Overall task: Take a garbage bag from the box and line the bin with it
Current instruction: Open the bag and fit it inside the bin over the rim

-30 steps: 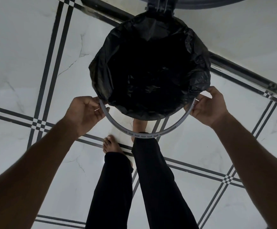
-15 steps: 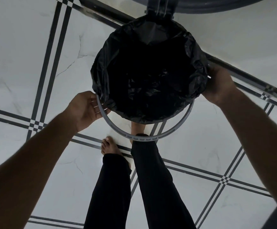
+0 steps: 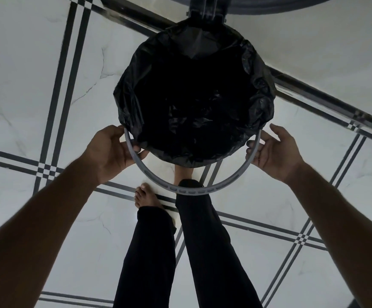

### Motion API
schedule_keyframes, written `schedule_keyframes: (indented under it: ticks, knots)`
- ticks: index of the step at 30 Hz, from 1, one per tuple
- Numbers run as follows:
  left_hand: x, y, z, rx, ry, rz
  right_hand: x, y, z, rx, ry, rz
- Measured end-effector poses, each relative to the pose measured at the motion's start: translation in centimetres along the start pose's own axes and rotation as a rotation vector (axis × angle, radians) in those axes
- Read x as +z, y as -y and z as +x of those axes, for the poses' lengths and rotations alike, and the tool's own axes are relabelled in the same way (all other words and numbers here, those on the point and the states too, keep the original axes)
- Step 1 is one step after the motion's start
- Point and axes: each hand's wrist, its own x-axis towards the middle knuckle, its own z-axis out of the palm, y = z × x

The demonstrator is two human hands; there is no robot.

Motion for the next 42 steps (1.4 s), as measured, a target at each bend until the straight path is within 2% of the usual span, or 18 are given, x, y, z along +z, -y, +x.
schedule_keyframes:
  ticks: [6,10,13,21,24,28,33,38,42]
  knots:
    - [-0.3,-0.2,-0.5,0.033,0.000,-0.070,0.7,0.4,0.0,-0.104,0.073,0.202]
    - [-0.3,-1.3,0.0,0.108,-0.066,-0.106,1.0,2.0,0.9,-0.114,0.019,0.090]
    - [0.7,-2.8,0.1,0.189,-0.061,-0.124,1.5,3.6,1.4,-0.149,0.012,0.126]
    - [2.2,-5.7,1.6,0.220,-0.145,0.104,4.2,7.7,2.3,-0.244,-0.045,-0.095]
    - [2.0,-5.1,1.4,0.199,-0.143,0.146,3.4,6.9,2.7,-0.181,-0.126,-0.154]
    - [1.2,-3.1,1.1,0.162,-0.146,0.163,1.1,3.3,2.1,-0.039,-0.148,-0.199]
    - [0.7,-1.0,1.1,0.143,-0.137,0.213,-1.2,-0.5,0.5,0.034,-0.112,-0.067]
    - [0.7,-1.1,1.1,0.191,-0.124,0.191,-1.5,-1.1,-0.8,-0.002,-0.003,0.241]
    - [0.9,-2.0,1.3,0.209,-0.140,0.145,-0.6,-0.4,-0.4,-0.052,0.035,0.264]
